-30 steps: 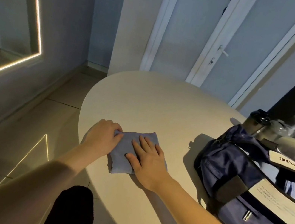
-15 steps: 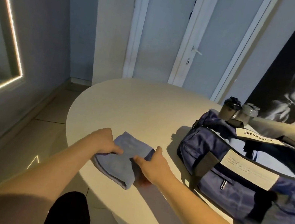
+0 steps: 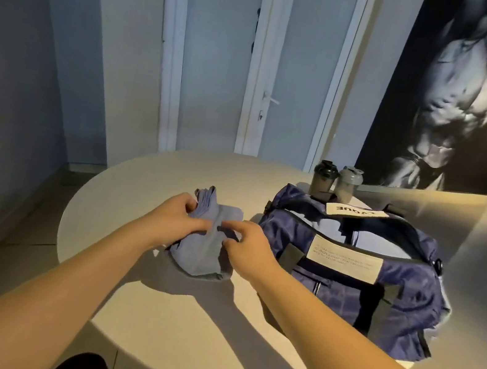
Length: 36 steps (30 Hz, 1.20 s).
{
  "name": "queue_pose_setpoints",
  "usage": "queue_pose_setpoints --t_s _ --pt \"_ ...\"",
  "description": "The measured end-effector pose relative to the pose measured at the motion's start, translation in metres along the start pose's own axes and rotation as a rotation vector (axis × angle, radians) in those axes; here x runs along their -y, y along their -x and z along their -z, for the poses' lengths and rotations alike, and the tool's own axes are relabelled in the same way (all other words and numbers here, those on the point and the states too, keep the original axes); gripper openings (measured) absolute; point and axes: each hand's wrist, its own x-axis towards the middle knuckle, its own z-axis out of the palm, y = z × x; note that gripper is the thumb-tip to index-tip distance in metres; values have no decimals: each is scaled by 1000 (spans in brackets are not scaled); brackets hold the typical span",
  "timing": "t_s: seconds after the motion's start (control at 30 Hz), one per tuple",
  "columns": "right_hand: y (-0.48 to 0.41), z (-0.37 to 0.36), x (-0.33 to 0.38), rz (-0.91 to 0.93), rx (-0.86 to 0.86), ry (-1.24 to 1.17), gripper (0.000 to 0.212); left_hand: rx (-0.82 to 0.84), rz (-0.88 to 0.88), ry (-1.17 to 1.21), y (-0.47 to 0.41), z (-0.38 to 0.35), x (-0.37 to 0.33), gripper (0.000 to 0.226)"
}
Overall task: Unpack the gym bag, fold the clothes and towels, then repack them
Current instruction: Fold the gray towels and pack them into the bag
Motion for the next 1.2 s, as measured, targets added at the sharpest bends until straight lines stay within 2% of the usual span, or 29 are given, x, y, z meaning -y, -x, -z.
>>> queue_pose_setpoints --t_s 0.1,0.23,0.33,0.53,0.63,0.77,0.9,1.03,1.13,1.2 --pt "1 41 11 -42 -46 -138 28 36 -132 87 -6 -11 -45 29" --pt "1 95 12 -103 -161 -217 64 115 -268 167 -14 -30 -98 18" --pt "6 135 10 -118 -230 -207 67 172 -319 239 -21 -48 -131 12" --pt "-1 194 -13 -158 -362 -70 36 341 -288 546 -33 -83 -186 37" --pt "-4 214 -25 -172 -374 -94 21 395 -273 584 -46 -99 -200 38" --pt "-10 231 -49 -221 -372 47 13 360 -304 451 -75 -125 -196 29" --pt "-14 241 -64 -227 -288 253 11 161 -473 -84 -117 -145 -162 26" --pt "-20 241 -73 -218 -173 397 13 103 -555 -437 -141 -149 -141 30" --pt "-23 238 -75 -216 -90 443 14 87 -607 -554 -154 -147 -136 22" --pt "-24 236 -75 -199 -52 433 12 70 -614 -534 -161 -146 -136 14"
